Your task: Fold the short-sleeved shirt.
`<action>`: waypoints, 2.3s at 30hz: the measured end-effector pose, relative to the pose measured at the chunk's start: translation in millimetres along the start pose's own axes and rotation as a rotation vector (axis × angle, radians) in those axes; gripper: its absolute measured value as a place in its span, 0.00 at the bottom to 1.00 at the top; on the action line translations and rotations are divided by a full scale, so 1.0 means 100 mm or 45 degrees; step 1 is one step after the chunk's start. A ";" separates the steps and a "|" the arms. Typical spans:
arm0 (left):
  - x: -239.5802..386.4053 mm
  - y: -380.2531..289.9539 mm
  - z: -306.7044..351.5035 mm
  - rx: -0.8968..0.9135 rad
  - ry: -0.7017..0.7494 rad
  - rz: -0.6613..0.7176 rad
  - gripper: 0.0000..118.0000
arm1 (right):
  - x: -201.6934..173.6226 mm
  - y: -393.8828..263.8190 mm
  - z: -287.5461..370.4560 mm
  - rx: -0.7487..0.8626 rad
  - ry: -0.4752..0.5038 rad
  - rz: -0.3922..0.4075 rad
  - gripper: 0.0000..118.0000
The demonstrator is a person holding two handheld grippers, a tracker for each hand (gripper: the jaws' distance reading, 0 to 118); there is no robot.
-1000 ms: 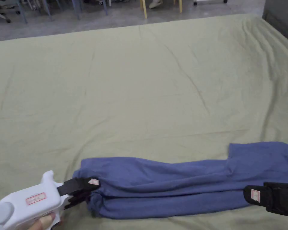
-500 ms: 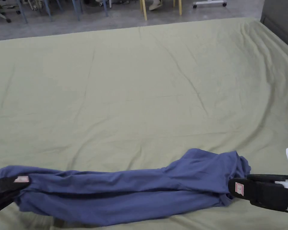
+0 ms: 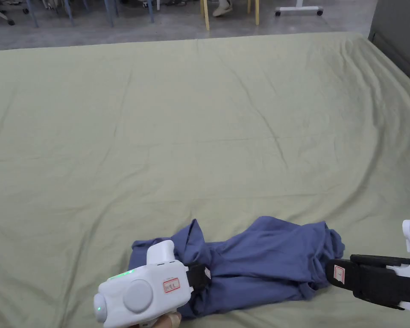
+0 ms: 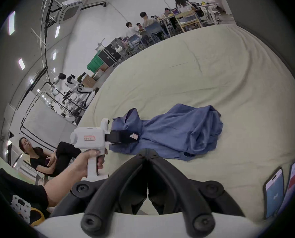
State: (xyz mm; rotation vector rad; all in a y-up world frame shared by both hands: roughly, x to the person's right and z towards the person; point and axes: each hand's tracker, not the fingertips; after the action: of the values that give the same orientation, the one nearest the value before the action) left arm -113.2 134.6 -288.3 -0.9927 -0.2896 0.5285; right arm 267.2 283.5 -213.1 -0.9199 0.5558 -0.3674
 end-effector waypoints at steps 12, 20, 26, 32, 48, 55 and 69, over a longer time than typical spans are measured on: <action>0.11 0.29 1.26 0.375 0.408 -0.131 0.08 | -0.52 -0.09 -0.20 0.013 -0.223 0.116 0.02; 0.58 -0.07 -0.09 -0.047 0.178 -0.282 0.08 | -0.79 -0.16 -0.21 -0.027 -0.131 0.165 0.02; 1.18 -0.22 -0.36 0.048 0.237 -0.355 0.08 | -0.84 -0.14 0.02 -0.026 -0.209 0.231 0.02; 1.05 -0.14 0.12 -0.001 -0.155 -0.130 0.08 | -0.91 -0.14 0.09 -0.003 -0.251 0.256 0.02; -0.83 0.37 0.52 -0.031 -0.403 0.256 0.81 | -1.04 -0.18 -0.14 -0.070 -0.025 0.203 0.02; -1.10 0.27 0.48 0.027 -0.371 0.391 0.23 | -1.11 -0.18 -0.18 -0.092 -0.006 0.216 0.02; -1.10 0.53 1.74 0.210 0.058 0.347 0.22 | -1.15 -0.19 -0.22 -0.106 -0.010 0.239 0.02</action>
State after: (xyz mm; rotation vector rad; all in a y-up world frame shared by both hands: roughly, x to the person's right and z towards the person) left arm -301.0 221.9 -241.8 -0.8867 -0.0676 0.7635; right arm 160.7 319.1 -174.1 -0.9403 0.6485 -0.1725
